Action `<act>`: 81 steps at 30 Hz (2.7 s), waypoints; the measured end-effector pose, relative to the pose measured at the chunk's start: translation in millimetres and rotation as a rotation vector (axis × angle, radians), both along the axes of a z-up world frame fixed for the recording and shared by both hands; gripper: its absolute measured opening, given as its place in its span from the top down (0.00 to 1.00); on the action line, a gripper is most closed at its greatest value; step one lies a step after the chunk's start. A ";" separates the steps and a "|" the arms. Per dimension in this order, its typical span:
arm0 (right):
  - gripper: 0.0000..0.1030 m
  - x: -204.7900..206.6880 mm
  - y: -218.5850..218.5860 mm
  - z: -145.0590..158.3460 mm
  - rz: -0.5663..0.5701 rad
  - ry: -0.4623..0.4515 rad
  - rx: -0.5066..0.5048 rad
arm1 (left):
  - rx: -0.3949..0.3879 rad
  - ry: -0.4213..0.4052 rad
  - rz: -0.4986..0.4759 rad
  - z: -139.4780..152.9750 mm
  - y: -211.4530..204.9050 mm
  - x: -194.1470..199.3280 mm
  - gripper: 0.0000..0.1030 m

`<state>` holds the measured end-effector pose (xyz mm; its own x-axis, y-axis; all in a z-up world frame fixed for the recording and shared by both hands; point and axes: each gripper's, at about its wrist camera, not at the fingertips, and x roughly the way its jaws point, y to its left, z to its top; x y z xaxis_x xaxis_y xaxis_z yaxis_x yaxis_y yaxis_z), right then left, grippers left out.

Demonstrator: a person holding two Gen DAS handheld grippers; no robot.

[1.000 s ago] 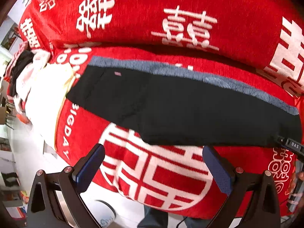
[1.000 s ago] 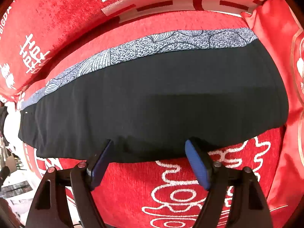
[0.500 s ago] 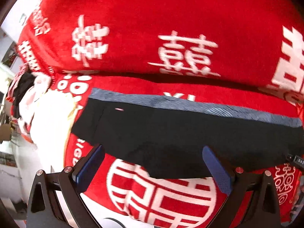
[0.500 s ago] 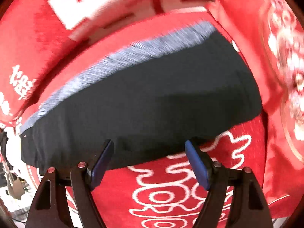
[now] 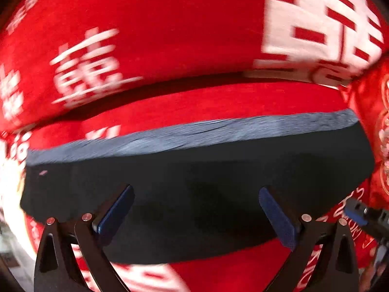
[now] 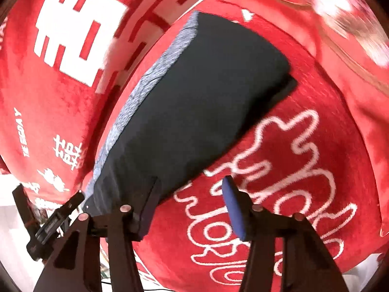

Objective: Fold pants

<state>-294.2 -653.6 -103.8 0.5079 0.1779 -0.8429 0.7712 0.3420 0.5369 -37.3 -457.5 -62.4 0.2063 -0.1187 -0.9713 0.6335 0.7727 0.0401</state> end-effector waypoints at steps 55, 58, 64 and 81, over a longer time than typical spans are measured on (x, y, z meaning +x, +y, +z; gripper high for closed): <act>0.87 10.0 -41.1 29.0 -0.066 -0.136 -0.174 | -0.031 0.017 -0.022 -30.7 -12.4 -14.4 0.22; 0.87 24.6 -28.3 59.0 0.014 -0.165 -0.263 | -0.016 0.075 -0.080 -52.5 -24.0 -21.3 0.22; 0.87 55.4 -1.8 90.0 0.113 -0.171 -0.367 | -0.076 0.036 -0.130 -60.7 -18.4 -30.6 0.20; 0.78 231.7 265.4 60.4 0.754 0.124 -0.772 | -0.053 0.064 0.097 1.5 231.8 100.3 0.20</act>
